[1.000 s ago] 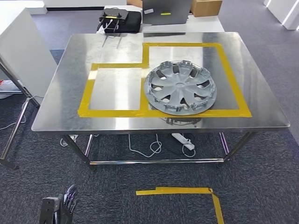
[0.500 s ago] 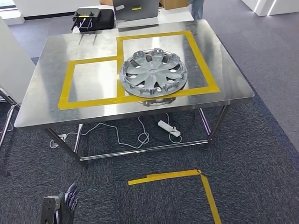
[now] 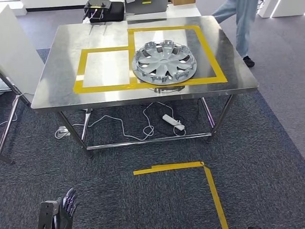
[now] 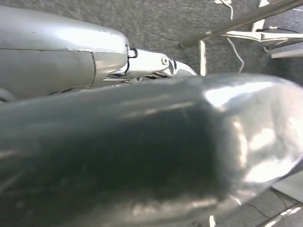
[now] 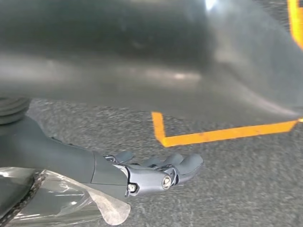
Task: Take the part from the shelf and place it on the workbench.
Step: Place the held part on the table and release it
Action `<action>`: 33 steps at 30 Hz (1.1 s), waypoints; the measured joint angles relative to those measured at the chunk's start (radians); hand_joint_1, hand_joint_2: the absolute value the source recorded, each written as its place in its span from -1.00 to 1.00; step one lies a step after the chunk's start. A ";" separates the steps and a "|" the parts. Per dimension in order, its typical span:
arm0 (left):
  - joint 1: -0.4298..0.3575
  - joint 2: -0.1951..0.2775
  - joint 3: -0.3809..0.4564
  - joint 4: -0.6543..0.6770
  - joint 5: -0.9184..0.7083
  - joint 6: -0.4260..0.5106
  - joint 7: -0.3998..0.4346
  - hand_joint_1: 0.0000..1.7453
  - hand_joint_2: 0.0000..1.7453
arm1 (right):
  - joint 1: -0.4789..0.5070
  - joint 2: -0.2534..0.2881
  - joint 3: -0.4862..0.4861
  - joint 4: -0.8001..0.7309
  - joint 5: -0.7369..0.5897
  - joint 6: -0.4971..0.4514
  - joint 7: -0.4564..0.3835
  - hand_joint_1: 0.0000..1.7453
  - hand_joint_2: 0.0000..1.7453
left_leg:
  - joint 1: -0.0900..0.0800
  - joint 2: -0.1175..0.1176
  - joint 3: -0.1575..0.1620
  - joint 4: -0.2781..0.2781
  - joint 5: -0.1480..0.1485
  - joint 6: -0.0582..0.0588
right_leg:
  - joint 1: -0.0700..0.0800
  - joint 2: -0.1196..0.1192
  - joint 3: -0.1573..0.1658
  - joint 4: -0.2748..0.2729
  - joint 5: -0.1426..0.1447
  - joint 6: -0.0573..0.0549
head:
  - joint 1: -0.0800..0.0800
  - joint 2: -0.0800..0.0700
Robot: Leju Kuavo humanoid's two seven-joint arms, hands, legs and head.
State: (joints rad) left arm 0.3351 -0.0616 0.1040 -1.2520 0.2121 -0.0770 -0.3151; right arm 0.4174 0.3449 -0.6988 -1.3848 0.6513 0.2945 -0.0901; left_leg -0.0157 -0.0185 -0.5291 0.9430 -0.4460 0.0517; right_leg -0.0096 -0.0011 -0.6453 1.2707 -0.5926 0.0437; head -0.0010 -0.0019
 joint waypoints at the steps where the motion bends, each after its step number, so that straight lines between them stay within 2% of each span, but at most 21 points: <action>1: 0.001 0.001 -0.002 0.000 0.003 0.004 0.000 -1.00 -1.00 | -0.004 0.000 -0.005 0.006 0.010 0.005 -0.003 -1.00 -1.00 | -0.001 -0.008 -0.022 0.007 0.012 -0.002 | 0.001 0.004 0.034 -0.019 0.034 -0.004 | 0.000 0.000; 3: 0.002 0.004 -0.005 -0.001 0.008 0.010 0.000 -1.00 -1.00 | -0.009 0.000 -0.012 0.015 0.023 0.012 -0.006 -1.00 -1.00 | -0.003 -0.025 -0.061 0.027 0.031 -0.009 | 0.002 0.041 0.150 -0.146 0.060 -0.016 | 0.000 0.000; 5: 0.002 0.007 -0.009 -0.004 0.012 0.015 0.001 -1.00 -1.00 | -0.020 0.001 -0.022 0.026 0.032 0.018 -0.010 -1.00 -1.00 | -0.006 -0.042 -0.089 0.046 0.052 -0.016 | 0.003 0.079 0.250 -0.291 0.021 -0.025 | 0.000 0.000; 6: 0.003 0.009 -0.010 -0.006 0.014 0.018 0.001 -1.00 -1.00 | -0.025 0.001 -0.026 0.031 0.036 0.022 -0.011 -1.00 -1.00 | -0.007 -0.052 -0.100 0.050 0.064 -0.020 | 0.004 0.082 0.272 -0.330 0.005 -0.028 | -0.001 0.000; 8: 0.013 0.015 -0.012 -0.009 0.017 0.024 0.002 -1.00 -1.00 | -0.029 0.002 -0.030 0.040 0.040 0.031 -0.012 -1.00 -1.00 | -0.007 -0.063 -0.118 0.055 0.075 -0.029 | 0.001 0.057 0.257 -0.338 0.008 -0.034 | 0.000 0.000; 9: 0.022 0.017 -0.013 -0.012 0.018 0.026 0.004 -1.00 -1.00 | -0.027 0.003 -0.032 0.042 0.042 0.036 -0.013 -1.00 -1.00 | -0.005 -0.053 -0.125 0.068 0.054 -0.035 | 0.000 0.041 0.249 -0.337 0.016 -0.040 | -0.001 0.000; 12: 0.040 0.020 -0.014 -0.021 0.019 0.031 0.007 -1.00 -1.00 | -0.018 0.004 -0.038 0.046 0.043 0.047 -0.014 -1.00 -1.00 | 0.007 -0.002 -0.154 0.219 -0.095 -0.058 | -0.001 -0.011 0.220 -0.334 0.041 -0.052 | -0.006 0.000; 13: 0.042 0.021 -0.014 -0.023 0.019 0.032 0.007 -1.00 -1.00 | -0.017 0.004 -0.040 0.047 0.043 0.048 -0.014 -1.00 -1.00 | 0.013 0.005 -0.161 0.284 -0.127 -0.066 | 0.000 -0.029 0.207 -0.331 0.049 -0.051 | -0.006 0.000; 14: 0.043 0.021 -0.014 -0.025 0.019 0.032 0.008 -1.00 -1.00 | -0.018 0.005 -0.041 0.049 0.044 0.049 -0.015 -1.00 -1.00 | 0.019 0.009 -0.159 0.331 -0.133 -0.072 | -0.001 -0.046 0.192 -0.325 0.056 -0.050 | -0.006 0.000; 15: 0.045 0.022 -0.015 -0.027 0.019 0.032 0.009 -1.00 -1.00 | -0.020 0.005 -0.042 0.049 0.046 0.049 -0.017 -1.00 -1.00 | 0.025 0.012 -0.144 0.349 -0.115 -0.078 | -0.001 -0.061 0.176 -0.317 0.062 -0.048 | -0.006 0.000; 17: 0.051 0.023 -0.015 -0.032 0.019 0.033 0.012 -1.00 -1.00 | -0.026 0.005 -0.043 0.052 0.051 0.048 -0.023 -1.00 -1.00 | 0.034 0.028 -0.067 0.284 -0.059 -0.084 | -0.002 -0.088 0.145 -0.298 0.071 -0.041 | -0.007 0.000; 19: 0.053 0.023 -0.015 -0.042 0.018 0.033 0.016 -1.00 -1.00 | -0.031 0.005 -0.044 0.054 0.056 0.048 -0.033 -1.00 -1.00 | 0.031 0.066 0.034 0.141 -0.067 -0.079 | -0.001 -0.111 0.127 -0.281 0.078 -0.030 | -0.009 0.000; 20: 0.053 0.024 -0.015 -0.047 0.018 0.034 0.018 -1.00 -1.00 | -0.033 0.005 -0.044 0.055 0.059 0.048 -0.037 -1.00 -1.00 | 0.027 0.080 0.064 0.087 -0.082 -0.072 | 0.000 -0.121 0.124 -0.276 0.082 -0.024 | -0.009 0.000; 22: 0.059 0.025 -0.016 -0.053 0.018 0.036 0.020 -1.00 -1.00 | -0.039 0.005 -0.045 0.058 0.064 0.047 -0.046 -1.00 -1.00 | 0.017 0.080 0.070 0.048 -0.094 -0.050 | -0.002 -0.140 0.124 -0.274 0.096 -0.010 | -0.011 0.000; 24: 0.067 0.025 -0.016 -0.056 0.018 0.038 0.021 -1.00 -1.00 | -0.045 0.004 -0.046 0.061 0.067 0.046 -0.053 -1.00 -1.00 | 0.017 0.066 0.051 0.043 -0.074 -0.030 | -0.007 -0.112 0.115 -0.264 0.081 0.004 | -0.014 0.000; 25: 0.068 0.025 -0.015 -0.058 0.018 0.039 0.022 -1.00 -1.00 | -0.046 0.004 -0.047 0.062 0.069 0.046 -0.057 -1.00 -1.00 | 0.018 0.057 0.038 0.040 -0.062 -0.019 | -0.009 -0.081 0.104 -0.239 0.049 0.008 | -0.014 0.000; 27: 0.066 0.025 -0.015 -0.062 0.017 0.040 0.023 -1.00 -1.00 | -0.046 0.004 -0.050 0.067 0.072 0.044 -0.064 -1.00 -1.00 | 0.016 0.037 0.009 0.039 -0.038 -0.005 | -0.010 -0.018 0.071 -0.139 -0.046 0.010 | -0.012 0.000; 28: 0.065 0.026 -0.015 -0.064 0.017 0.041 0.024 -1.00 -1.00 | -0.047 0.004 -0.051 0.070 0.074 0.044 -0.068 -1.00 -1.00 | 0.013 0.025 -0.006 0.039 -0.026 -0.002 | -0.009 -0.006 0.057 -0.078 -0.083 0.009 | -0.012 0.000; 29: 0.065 0.026 -0.015 -0.066 0.016 0.042 0.025 -1.00 -1.00 | -0.048 0.004 -0.051 0.073 0.075 0.044 -0.070 -1.00 -1.00 | 0.010 0.013 -0.022 0.041 -0.014 -0.001 | -0.008 -0.002 0.052 -0.033 -0.097 0.006 | -0.012 0.000; 31: 0.068 0.026 -0.015 -0.067 0.016 0.046 0.029 -1.00 -1.00 | -0.052 0.004 -0.051 0.076 0.076 0.045 -0.071 -1.00 -1.00 | 0.005 -0.012 -0.052 0.044 0.009 -0.002 | -0.006 0.003 0.083 -0.036 -0.059 -0.001 | -0.013 0.000; 33: 0.069 0.026 -0.015 -0.071 0.016 0.050 0.033 -1.00 -1.00 | -0.054 0.003 -0.051 0.076 0.076 0.049 -0.062 -1.00 -1.00 | 0.002 -0.037 -0.077 0.048 0.031 -0.007 | -0.002 0.037 0.171 -0.162 0.000 -0.014 | -0.014 0.000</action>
State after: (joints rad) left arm 0.4041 -0.0357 0.0889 -1.3226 0.2279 -0.0268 -0.2824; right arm 0.3632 0.3483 -0.7499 -1.3091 0.7275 0.3434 -0.1518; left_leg -0.0132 -0.0557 -0.6064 0.9909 -0.4151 0.0449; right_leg -0.0116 0.0357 -0.4746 1.1087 -0.5924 0.0296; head -0.0147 -0.0019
